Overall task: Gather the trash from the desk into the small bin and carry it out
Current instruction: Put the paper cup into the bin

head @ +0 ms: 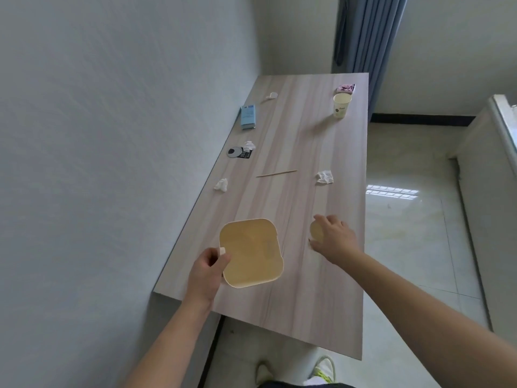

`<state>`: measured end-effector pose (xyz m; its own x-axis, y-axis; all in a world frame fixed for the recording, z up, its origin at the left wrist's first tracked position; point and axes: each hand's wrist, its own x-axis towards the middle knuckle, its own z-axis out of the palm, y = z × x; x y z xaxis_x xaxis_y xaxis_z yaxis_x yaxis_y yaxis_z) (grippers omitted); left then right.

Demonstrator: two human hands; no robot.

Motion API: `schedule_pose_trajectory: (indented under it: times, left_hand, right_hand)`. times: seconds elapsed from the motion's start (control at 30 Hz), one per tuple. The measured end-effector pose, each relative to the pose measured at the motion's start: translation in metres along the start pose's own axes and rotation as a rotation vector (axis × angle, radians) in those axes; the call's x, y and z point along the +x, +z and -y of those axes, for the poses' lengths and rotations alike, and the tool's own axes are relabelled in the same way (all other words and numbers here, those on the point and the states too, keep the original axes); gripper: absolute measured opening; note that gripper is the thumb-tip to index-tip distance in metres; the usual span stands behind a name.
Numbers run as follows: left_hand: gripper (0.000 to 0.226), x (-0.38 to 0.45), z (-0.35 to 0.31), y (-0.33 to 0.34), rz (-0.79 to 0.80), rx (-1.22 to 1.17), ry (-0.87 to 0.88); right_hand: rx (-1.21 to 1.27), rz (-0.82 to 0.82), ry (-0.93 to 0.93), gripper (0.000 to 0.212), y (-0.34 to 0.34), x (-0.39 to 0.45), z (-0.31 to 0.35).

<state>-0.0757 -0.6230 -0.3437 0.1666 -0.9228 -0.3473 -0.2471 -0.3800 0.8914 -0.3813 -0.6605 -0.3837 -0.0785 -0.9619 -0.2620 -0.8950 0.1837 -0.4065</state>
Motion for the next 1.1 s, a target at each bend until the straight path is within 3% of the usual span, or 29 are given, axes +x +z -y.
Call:
schedule_pose_trajectory:
  times: [0.13, 0.23, 0.37, 0.53, 0.67, 0.83, 1.0, 1.1]
  left_hand:
    - [0.026, 0.000, 0.005, 0.005, 0.000, -0.013, 0.001]
    - [0.019, 0.001, 0.004, 0.011, 0.028, -0.015, 0.000]
    - [0.037, -0.001, -0.006, 0.018, 0.105, -0.017, 0.038]
    - [0.046, -0.005, -0.015, 0.000, 0.225, 0.066, 0.195]
    - [0.055, -0.007, -0.011, -0.020, 0.294, 0.171, 0.315]
    - [0.056, -0.015, -0.017, -0.031, 0.336, 0.149, 0.325]
    - [0.051, -0.022, -0.020, -0.028, 0.367, 0.155, 0.348]
    - [0.053, -0.023, -0.019, -0.020, 0.427, 0.163, 0.347]
  right_hand:
    - [0.341, -0.128, -0.087, 0.073, -0.041, -0.034, 0.027]
    - [0.373, -0.138, -0.211, 0.072, -0.066, -0.065, 0.049]
    - [0.270, -0.067, -0.327, 0.070, -0.061, -0.096, 0.076]
    - [0.045, 0.019, -0.247, 0.072, -0.039, -0.113, 0.114]
    - [-0.215, 0.058, -0.296, 0.076, -0.024, -0.119, 0.144]
    - [-0.362, 0.085, -0.249, 0.077, -0.014, -0.125, 0.167]
    - [-0.371, 0.071, -0.210, 0.051, -0.011, -0.141, 0.172]
    - [-0.313, -0.019, -0.184, 0.038, -0.015, -0.159, 0.163]
